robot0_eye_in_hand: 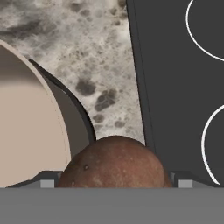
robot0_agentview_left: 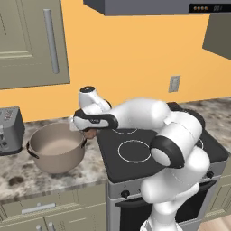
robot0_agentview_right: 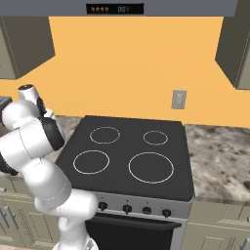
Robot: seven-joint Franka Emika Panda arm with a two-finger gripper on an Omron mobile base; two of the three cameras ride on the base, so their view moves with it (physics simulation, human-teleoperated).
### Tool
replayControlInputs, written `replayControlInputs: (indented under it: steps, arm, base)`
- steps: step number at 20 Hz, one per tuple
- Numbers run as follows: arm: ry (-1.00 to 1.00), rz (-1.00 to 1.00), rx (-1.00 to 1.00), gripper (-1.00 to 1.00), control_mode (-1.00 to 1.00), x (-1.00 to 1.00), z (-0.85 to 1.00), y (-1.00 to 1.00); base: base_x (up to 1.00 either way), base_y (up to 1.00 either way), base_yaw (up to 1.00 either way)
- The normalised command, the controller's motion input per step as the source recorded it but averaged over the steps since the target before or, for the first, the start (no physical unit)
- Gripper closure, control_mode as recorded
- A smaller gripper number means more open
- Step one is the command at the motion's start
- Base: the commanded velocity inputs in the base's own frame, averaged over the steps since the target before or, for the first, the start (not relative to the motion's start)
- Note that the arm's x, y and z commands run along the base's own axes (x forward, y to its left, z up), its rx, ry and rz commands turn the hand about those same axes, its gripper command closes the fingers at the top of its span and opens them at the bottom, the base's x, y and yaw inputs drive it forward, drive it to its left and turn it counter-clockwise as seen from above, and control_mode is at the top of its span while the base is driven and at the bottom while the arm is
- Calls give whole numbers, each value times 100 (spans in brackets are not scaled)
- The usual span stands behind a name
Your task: Turn on the sink faucet. Then move the potato from the counter to the sink. Turn off the sink. Move the vegetable from the sink to the pot next to the stove. Finally move the pot to the front left burner.
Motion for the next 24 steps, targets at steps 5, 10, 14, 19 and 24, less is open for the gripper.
replayControlInputs:
  steps: [5, 10, 14, 19, 24]
  arm:
    - [2, 0, 0, 100, -100, 0, -2, 4]
    - [-2, 0, 0, 100, -100, -10, 20, -6]
    - [-5, 0, 0, 100, -100, -9, 18, 6]
    - [-1, 0, 0, 100, -100, 0, 0, 38]
    - [0, 0, 0, 100, -100, -2, 2, 48]
  base:
    - [0, 0, 0]
    - [0, 0, 0]
    - [0, 0, 0]
    - [0, 0, 0]
    - [0, 0, 0]
